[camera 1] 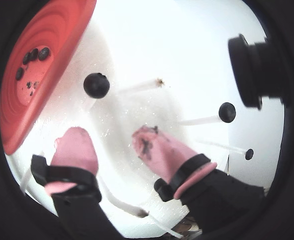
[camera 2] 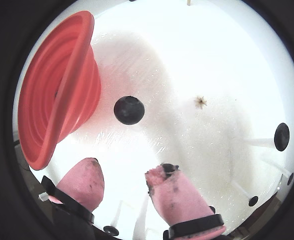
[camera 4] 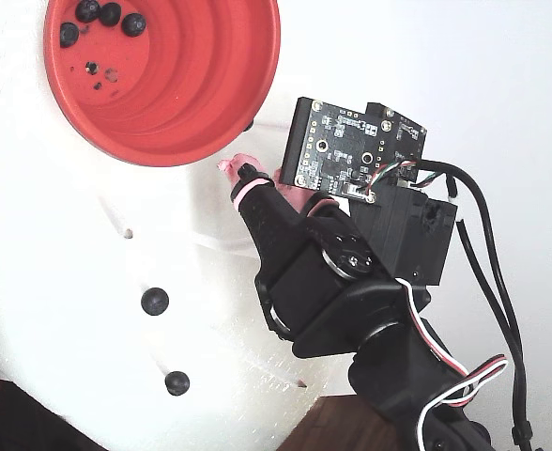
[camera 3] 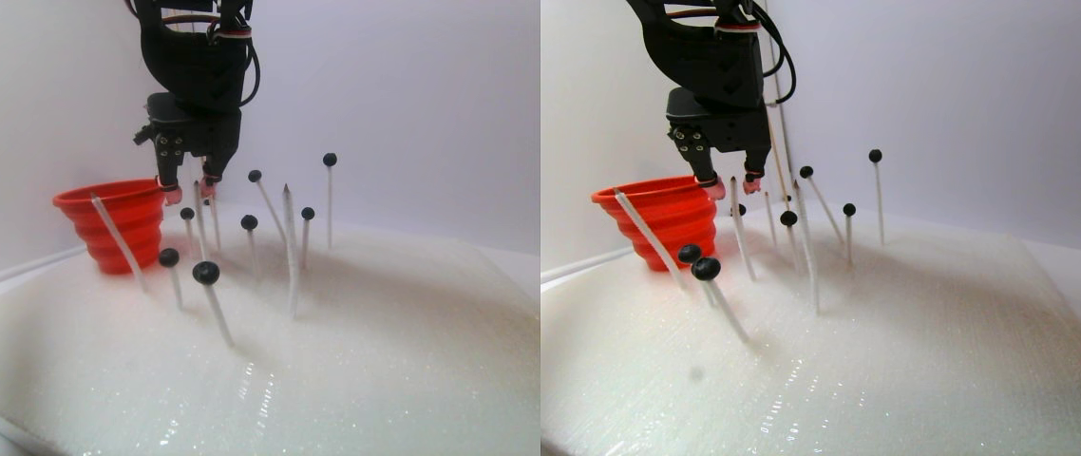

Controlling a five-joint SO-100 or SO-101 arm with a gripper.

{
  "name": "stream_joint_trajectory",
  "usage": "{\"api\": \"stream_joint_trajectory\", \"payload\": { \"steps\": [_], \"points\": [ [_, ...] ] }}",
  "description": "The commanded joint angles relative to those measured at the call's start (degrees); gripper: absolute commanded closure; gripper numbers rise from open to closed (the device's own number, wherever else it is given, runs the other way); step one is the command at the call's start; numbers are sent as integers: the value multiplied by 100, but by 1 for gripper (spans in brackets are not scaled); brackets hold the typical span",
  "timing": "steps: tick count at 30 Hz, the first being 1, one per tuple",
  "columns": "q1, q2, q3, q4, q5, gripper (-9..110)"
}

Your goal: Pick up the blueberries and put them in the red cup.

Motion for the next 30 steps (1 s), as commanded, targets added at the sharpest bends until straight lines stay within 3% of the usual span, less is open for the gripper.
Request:
{"api": "stream_joint_trajectory", "payload": {
  "steps": [1, 30],
  "points": [
    [0, 44, -475, -149, -18, 84],
    [-176, -1011, -1301, -624, 88, 83]
  ]
}}
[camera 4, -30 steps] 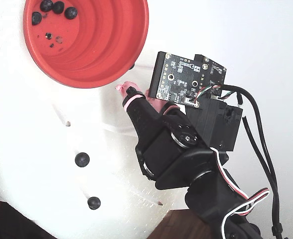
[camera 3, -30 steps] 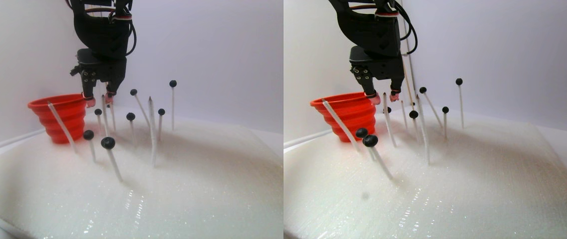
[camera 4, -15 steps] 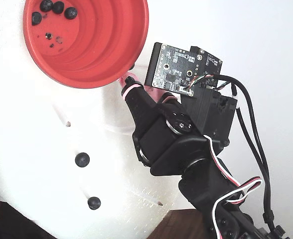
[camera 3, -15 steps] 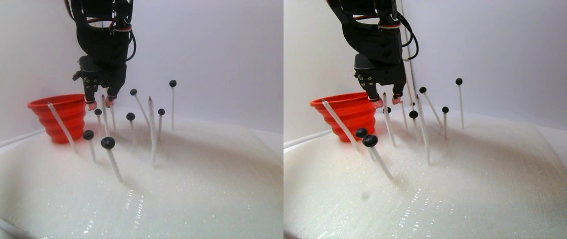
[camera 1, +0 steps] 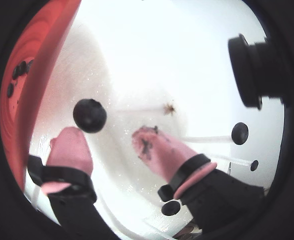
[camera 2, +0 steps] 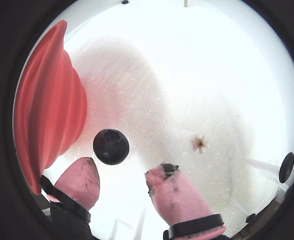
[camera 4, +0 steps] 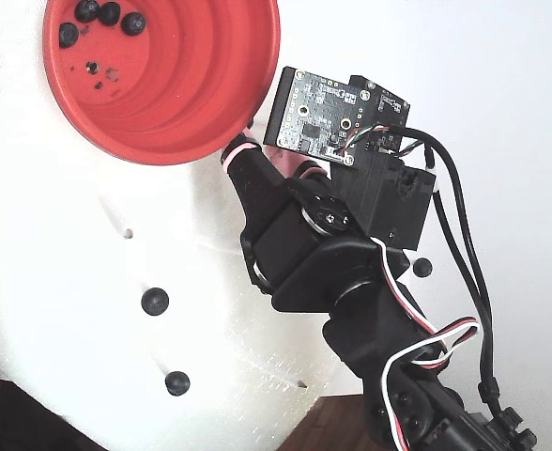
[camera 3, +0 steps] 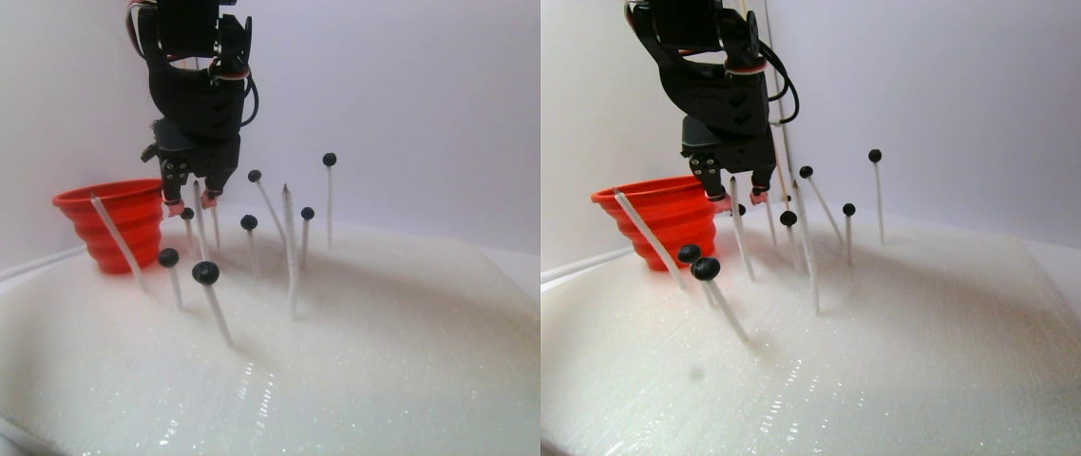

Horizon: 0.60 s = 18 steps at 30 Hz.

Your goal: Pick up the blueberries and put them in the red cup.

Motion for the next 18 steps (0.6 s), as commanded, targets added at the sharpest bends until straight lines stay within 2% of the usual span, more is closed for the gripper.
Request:
{"api": "stream_joint_trajectory", "payload": {
  "steps": [1, 18],
  "points": [
    [-185, 88, -422, -158, 53, 83],
    [-211, -404, -677, -519, 88, 83]
  ]
}}
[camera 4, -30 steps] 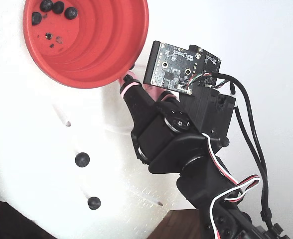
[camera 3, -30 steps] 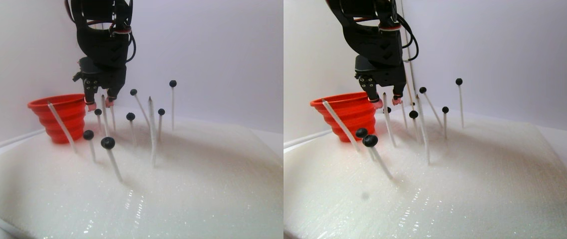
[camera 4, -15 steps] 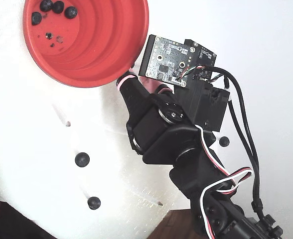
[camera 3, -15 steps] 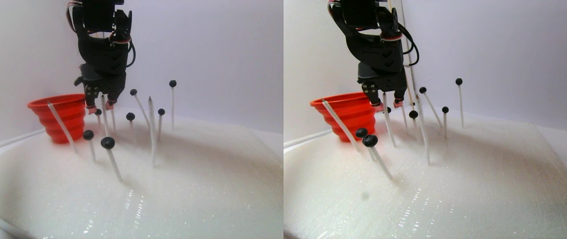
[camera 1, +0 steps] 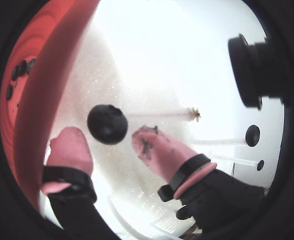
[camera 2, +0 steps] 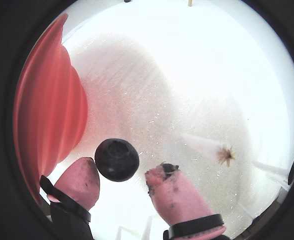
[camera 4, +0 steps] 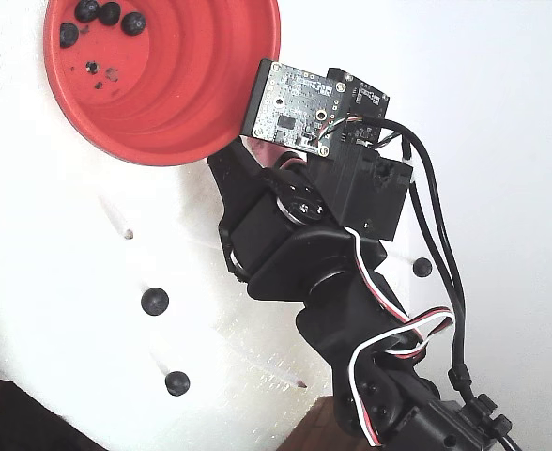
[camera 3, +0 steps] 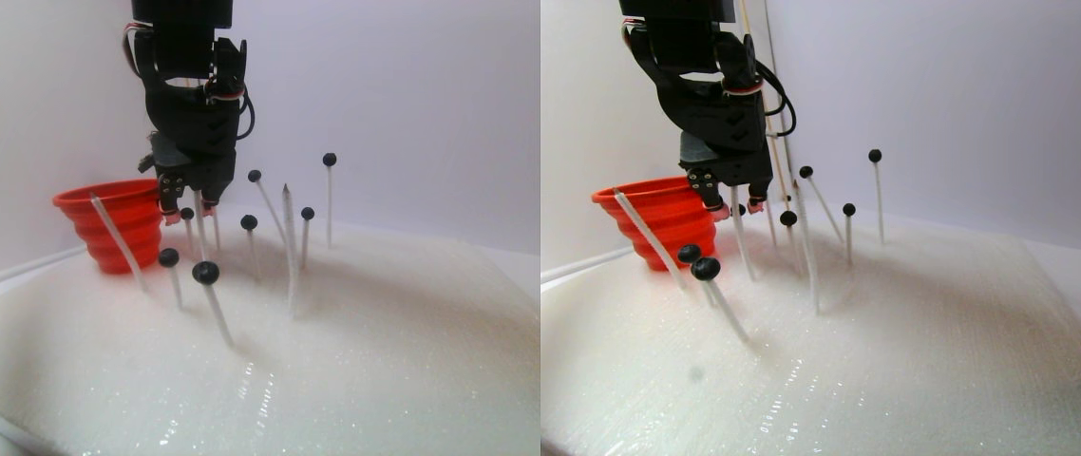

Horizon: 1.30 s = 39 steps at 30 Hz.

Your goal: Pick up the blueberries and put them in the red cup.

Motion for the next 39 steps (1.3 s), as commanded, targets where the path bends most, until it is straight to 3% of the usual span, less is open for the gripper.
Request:
{"api": "stream_joint_trajectory", "payload": {
  "steps": [1, 39],
  "points": [
    [-141, 114, -404, -185, -9, 83],
    [-202, -334, -721, -773, 396, 87]
  ]
}}
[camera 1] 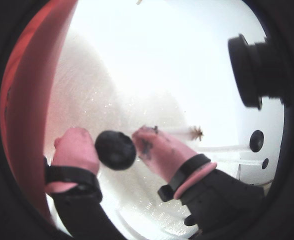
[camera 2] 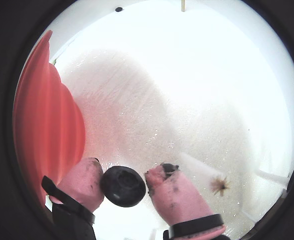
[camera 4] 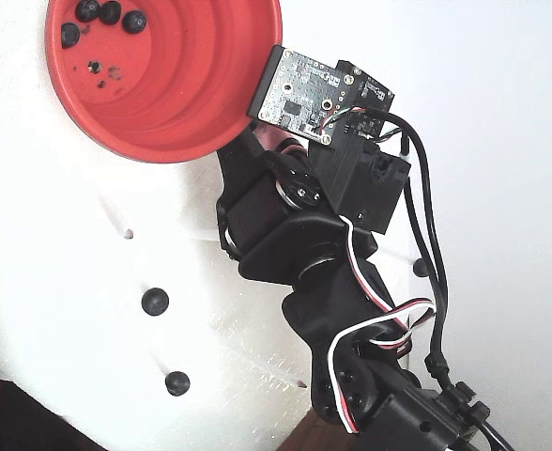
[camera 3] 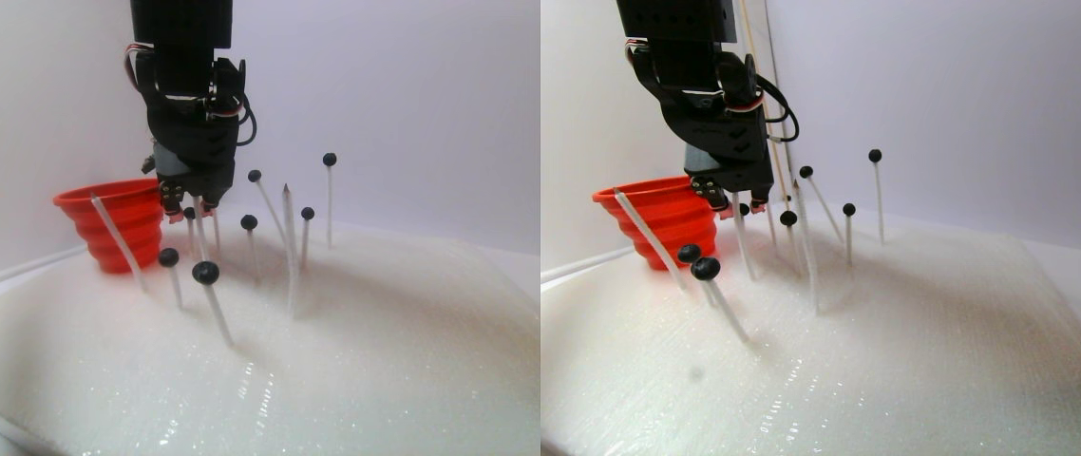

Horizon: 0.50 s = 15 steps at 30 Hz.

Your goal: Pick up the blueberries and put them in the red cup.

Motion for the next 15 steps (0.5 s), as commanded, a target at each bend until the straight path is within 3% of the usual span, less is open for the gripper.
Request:
{"api": "stream_joint_trajectory", "payload": {
  "steps": [1, 15],
  "points": [
    [-202, 149, -404, -158, 44, 87],
    [-211, 369, -308, -149, 9, 89]
  ]
}}
